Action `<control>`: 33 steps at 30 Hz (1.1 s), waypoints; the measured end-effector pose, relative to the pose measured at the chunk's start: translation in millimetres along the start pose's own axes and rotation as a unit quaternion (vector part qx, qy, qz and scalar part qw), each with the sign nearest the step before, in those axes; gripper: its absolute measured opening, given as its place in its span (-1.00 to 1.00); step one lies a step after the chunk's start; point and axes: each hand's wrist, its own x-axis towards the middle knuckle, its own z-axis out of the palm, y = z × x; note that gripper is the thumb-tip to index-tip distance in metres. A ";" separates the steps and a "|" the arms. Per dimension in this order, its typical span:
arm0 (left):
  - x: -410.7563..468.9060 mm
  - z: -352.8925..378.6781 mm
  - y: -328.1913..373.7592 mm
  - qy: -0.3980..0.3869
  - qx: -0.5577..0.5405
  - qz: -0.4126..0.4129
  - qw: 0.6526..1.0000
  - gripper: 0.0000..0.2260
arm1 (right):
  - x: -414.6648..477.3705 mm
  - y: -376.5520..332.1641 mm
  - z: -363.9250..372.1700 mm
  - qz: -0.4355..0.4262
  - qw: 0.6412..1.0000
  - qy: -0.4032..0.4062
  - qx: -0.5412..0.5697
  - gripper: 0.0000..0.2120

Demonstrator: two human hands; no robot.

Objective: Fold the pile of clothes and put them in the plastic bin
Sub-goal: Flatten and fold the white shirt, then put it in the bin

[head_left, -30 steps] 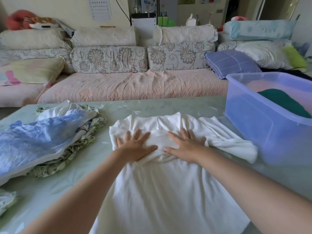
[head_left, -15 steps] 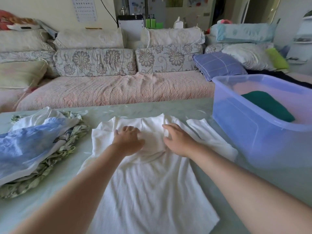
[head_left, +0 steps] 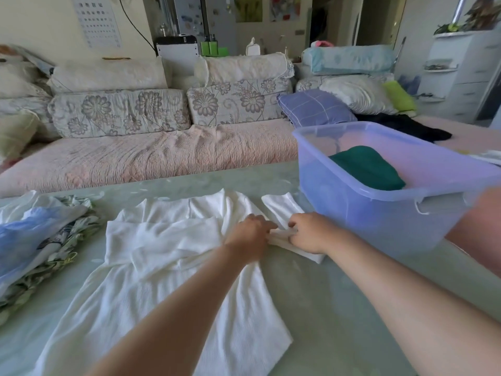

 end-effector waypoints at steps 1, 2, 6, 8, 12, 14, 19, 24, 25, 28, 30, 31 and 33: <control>-1.1 2.7 -2.6 0.027 -0.015 0.002 1.000 -0.60 | -3.1 3.1 -0.4 0.001 1.000 -0.008 -0.007 -0.63; -2.3 5.5 -5.7 0.048 -0.022 0.003 0.999 -0.63 | -6.7 5.1 -1.7 0.001 1.000 -0.017 -0.024 -0.63; -10.0 12.9 -12.9 0.098 -0.024 -0.014 0.995 -0.72 | -17.1 9.6 -3.4 -0.001 0.995 -0.034 -0.091 -0.81; -13.3 11.4 -9.5 0.073 -0.023 -0.034 0.997 -0.67 | -19.4 9.4 -3.8 0.004 0.994 -0.001 -0.110 -0.93; -16.1 -0.6 6.4 0.069 -0.013 0.026 0.997 -0.48 | -20.4 -0.6 -5.7 -0.023 0.992 0.098 -0.079 -0.83; -17.0 -8.0 19.4 0.085 -0.083 0.056 0.991 -0.45 | -22.7 -10.6 -11.2 -0.059 0.985 0.161 -0.020 -0.82; -17.6 -34.5 20.3 0.155 -0.097 -0.002 0.983 -0.78 | -27.7 -25.6 -27.6 -0.043 0.990 0.123 0.051 -0.66; -29.9 -51.3 -3.7 0.173 -0.150 -0.091 0.969 -0.72 | -37.4 -30.2 -28.8 0.008 0.994 -0.004 -0.111 -0.71; -33.2 -53.5 -9.2 0.170 -0.147 -0.103 0.969 -0.71 | -37.9 -32.9 -30.9 0.012 0.992 0.014 -0.129 -0.74; -43.1 -57.5 -32.0 0.125 -0.113 -0.116 0.979 -0.70 | -34.2 -48.9 -37.7 0.023 0.985 0.091 -0.145 -0.72; -52.6 -60.0 -44.0 0.095 -0.090 -0.104 0.986 -0.61 | -30.1 -65.4 -40.2 0.016 0.983 0.142 -0.115 -0.73; -58.6 -62.2 -46.0 0.090 -0.091 -0.089 0.988 -0.54 | -27.3 -74.2 -39.7 0.010 0.982 0.166 -0.086 -0.75; -70.1 -67.3 -46.2 0.092 -0.126 -0.052 0.986 -0.42 | -22.0 -91.9 -37.9 -0.006 0.977 0.212 0.005 -0.81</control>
